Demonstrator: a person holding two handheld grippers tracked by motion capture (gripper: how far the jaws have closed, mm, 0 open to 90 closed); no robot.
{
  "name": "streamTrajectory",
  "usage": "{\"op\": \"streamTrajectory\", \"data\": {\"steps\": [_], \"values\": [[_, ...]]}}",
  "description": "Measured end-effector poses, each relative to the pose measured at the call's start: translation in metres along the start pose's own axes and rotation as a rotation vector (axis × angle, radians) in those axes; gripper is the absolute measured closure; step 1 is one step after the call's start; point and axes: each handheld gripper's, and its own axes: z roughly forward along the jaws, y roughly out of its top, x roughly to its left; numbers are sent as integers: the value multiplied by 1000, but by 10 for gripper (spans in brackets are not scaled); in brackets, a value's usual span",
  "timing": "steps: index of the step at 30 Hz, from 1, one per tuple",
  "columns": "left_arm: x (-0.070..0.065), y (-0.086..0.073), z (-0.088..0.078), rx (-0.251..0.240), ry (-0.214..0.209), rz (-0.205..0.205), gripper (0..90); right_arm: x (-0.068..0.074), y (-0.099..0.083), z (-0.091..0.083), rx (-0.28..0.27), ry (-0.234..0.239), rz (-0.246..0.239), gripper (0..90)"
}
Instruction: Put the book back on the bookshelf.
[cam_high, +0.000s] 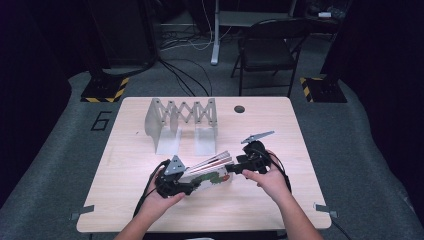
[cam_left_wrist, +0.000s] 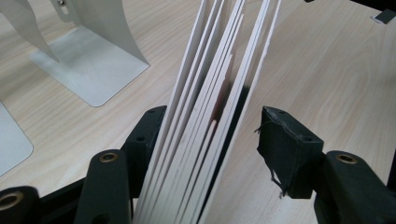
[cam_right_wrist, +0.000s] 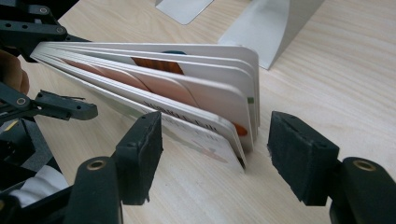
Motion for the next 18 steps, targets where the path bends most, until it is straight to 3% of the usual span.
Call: {"op": "streamTrajectory", "data": {"steps": [2, 3, 10, 18], "values": [[0, 2, 2, 3, 16, 7, 433, -1, -3, -3, -1, -6, 30, 352], [0, 3, 2, 0, 18, 7, 457, -2, -4, -3, -5, -6, 20, 352], [3, 9, 10, 9, -9, 16, 485, -7, -14, -11, -20, -28, 45, 356], [-8, 14, 13, 18, -50, 69, 660, -14, -22, -24, -71, -65, 109, 370]]}}
